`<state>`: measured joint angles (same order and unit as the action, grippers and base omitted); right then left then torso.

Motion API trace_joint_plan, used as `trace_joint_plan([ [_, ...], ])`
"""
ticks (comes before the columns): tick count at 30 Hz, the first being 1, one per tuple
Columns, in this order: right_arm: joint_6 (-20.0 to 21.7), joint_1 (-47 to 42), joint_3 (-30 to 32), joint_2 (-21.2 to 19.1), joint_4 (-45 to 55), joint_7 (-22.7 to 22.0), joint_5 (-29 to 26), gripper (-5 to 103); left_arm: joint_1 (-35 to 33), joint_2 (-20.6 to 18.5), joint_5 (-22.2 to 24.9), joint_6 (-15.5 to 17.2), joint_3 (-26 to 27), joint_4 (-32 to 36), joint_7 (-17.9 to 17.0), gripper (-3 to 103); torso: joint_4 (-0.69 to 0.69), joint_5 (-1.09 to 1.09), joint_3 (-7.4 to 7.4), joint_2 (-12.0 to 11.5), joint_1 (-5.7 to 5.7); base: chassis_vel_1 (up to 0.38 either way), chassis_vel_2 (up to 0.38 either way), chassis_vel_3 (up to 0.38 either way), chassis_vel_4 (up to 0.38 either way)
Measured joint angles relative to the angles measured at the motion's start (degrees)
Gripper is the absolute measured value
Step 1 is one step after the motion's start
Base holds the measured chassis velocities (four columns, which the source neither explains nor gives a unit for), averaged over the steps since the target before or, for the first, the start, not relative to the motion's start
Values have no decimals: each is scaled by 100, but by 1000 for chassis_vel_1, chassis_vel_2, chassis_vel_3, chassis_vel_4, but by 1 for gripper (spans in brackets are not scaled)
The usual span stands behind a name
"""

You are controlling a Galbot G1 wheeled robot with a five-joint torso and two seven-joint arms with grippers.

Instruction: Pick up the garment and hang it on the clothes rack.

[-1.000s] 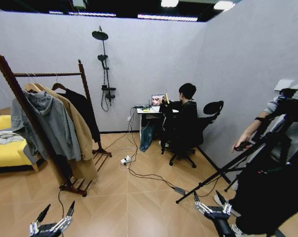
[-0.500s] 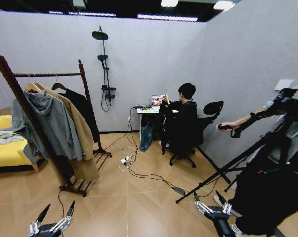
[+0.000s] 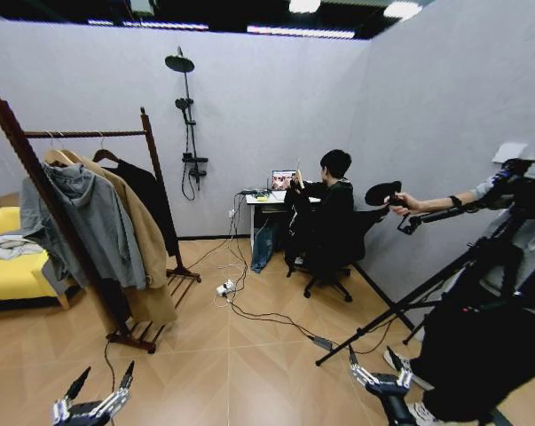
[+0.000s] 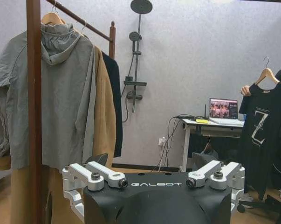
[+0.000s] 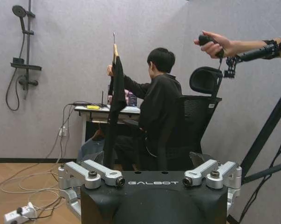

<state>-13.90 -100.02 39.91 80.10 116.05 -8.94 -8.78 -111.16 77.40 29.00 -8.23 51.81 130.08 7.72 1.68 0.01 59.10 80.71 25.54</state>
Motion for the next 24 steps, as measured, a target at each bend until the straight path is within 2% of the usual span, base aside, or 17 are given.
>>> trace_joint_plan([
  [4, -175, 356, 10, 53, -648, -44, 197, 100, 0, 0, 0, 0, 0, 0, 0, 100, 0, -1, 0, 0, 0, 0, 0, 0, 0],
  [8, -185, 505, 6, 62, -841, -47, 213, 100, 0, 0, 0, 0, 0, 0, 1, 100, 1, -5, 0, 0, -1, 0, 0, 0, 0],
  [12, -166, 949, -51, 89, -1310, 2, 234, 100, 0, 0, 0, 0, 0, 0, 0, 100, 1, 0, -1, 1, -2, -59, 52, 39, -60],
  [17, -99, 1752, -148, 137, -2137, 103, 271, 100, 0, 0, 0, 0, 0, 0, -1, 100, -2, 1, 1, 0, -1, -129, 152, 172, -152],
  [24, -29, 2612, -250, 190, -3036, 205, 313, 100, -1, 0, 0, 0, 0, 0, -1, 100, 1, -4, 1, -1, 1, -228, 224, 243, -254],
])
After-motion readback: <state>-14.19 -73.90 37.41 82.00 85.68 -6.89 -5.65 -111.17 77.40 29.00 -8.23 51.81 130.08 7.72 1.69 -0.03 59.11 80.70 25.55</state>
